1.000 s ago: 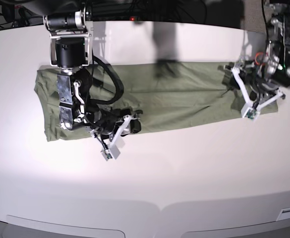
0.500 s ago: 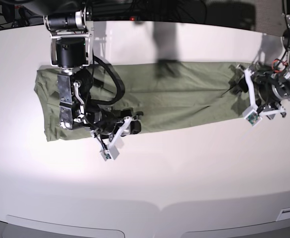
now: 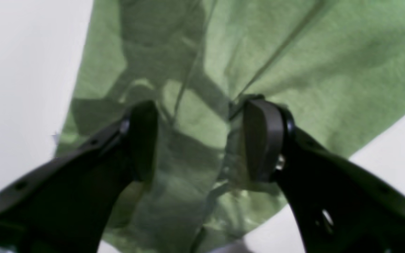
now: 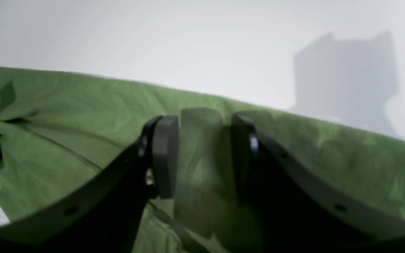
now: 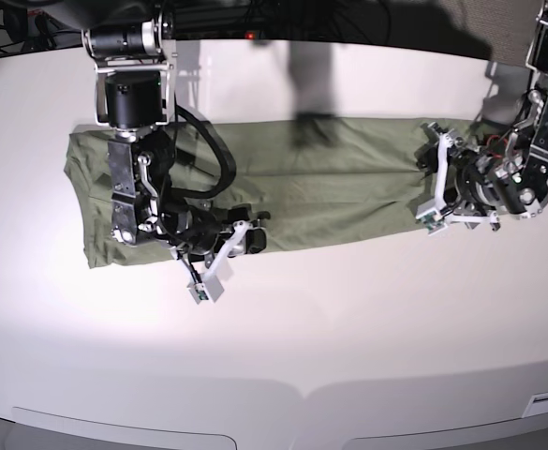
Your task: Fold the T-shirt properly
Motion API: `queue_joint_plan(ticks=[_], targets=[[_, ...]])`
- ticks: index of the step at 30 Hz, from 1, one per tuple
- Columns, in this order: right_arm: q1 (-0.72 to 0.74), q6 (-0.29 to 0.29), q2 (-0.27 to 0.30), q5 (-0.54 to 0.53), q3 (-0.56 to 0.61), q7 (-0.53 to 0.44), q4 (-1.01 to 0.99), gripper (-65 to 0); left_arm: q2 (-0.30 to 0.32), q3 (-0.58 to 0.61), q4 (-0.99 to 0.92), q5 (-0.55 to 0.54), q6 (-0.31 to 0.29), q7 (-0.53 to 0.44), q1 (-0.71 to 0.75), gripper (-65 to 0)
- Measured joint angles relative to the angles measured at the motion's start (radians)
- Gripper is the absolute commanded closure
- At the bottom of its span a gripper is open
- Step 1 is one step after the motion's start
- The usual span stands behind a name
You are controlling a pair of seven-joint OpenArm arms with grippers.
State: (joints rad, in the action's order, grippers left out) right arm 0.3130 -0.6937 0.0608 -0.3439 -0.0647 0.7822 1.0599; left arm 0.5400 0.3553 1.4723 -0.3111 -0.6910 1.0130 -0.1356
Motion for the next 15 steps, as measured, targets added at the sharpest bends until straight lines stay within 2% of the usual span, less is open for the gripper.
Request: queue_joint_plan(ticks=[3,10,15], targets=[[0.000,0.000,-0.001,0.000,0.000,-0.003,0.000,-25.3,0.021,0.003,0.005,-0.051,0.000,0.043,0.000,-38.4],[0.000,0.000,-0.001,0.001,0.000,-0.011,0.000,-25.3,0.127,0.006,0.083,-0.221,0.001,0.189,0.015,-38.4],[0.000,0.000,0.000,0.001,0.000,-0.015,0.000,-25.3,0.162,0.007,0.183,-0.367,-0.001,0.201,0.014,-38.4]])
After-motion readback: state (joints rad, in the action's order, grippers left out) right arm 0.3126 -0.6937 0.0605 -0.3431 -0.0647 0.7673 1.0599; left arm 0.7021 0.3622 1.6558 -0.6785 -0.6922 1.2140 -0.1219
